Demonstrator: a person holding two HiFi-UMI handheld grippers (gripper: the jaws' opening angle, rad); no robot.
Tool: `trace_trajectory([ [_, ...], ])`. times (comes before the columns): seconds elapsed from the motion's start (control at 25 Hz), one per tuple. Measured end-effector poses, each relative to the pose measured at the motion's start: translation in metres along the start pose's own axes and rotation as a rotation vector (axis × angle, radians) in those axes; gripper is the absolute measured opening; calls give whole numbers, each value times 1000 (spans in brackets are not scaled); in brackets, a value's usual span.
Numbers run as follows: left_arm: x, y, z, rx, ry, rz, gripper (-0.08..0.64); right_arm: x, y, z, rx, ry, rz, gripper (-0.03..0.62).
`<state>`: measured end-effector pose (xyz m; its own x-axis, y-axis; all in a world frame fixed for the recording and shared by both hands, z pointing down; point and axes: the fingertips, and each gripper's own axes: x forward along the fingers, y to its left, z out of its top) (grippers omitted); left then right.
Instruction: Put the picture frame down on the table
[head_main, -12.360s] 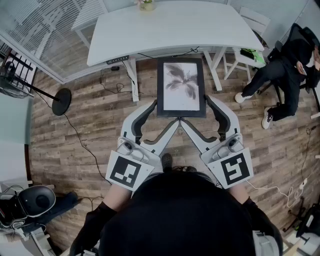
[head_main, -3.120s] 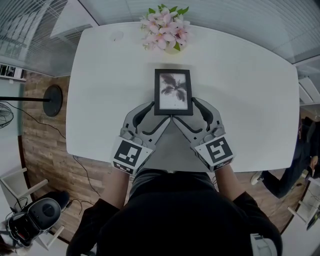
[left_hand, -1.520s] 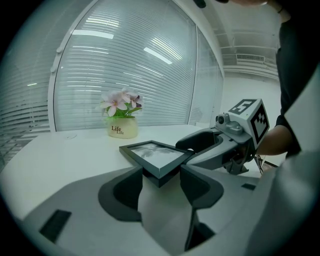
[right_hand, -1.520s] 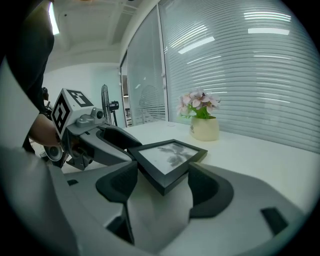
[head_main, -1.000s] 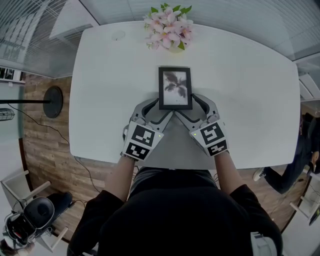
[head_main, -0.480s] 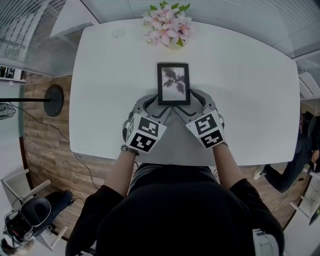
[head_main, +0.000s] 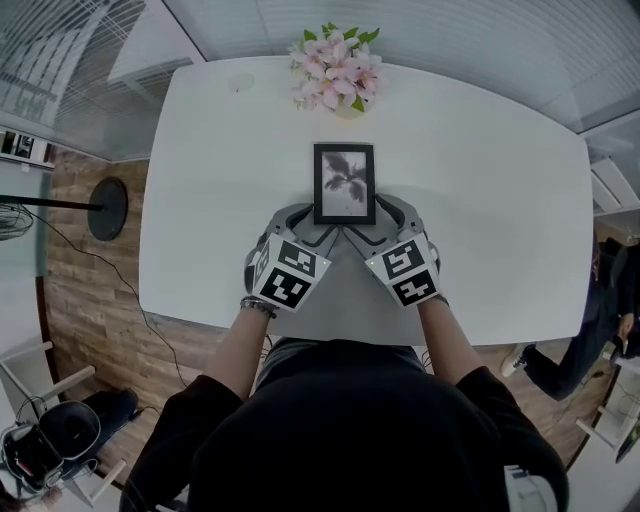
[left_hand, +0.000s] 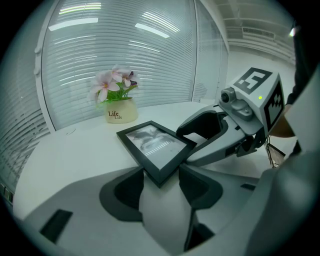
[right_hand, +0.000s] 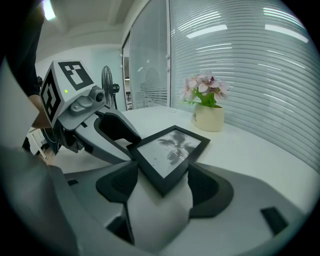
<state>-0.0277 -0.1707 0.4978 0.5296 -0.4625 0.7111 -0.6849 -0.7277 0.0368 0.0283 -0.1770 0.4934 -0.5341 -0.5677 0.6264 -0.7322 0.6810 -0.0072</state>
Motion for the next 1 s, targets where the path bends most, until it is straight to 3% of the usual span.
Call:
trace_trajectory([
  [1.0,2,-3,-2,2,2,-2,239,1,2,-8,-23,-7,-5,319],
])
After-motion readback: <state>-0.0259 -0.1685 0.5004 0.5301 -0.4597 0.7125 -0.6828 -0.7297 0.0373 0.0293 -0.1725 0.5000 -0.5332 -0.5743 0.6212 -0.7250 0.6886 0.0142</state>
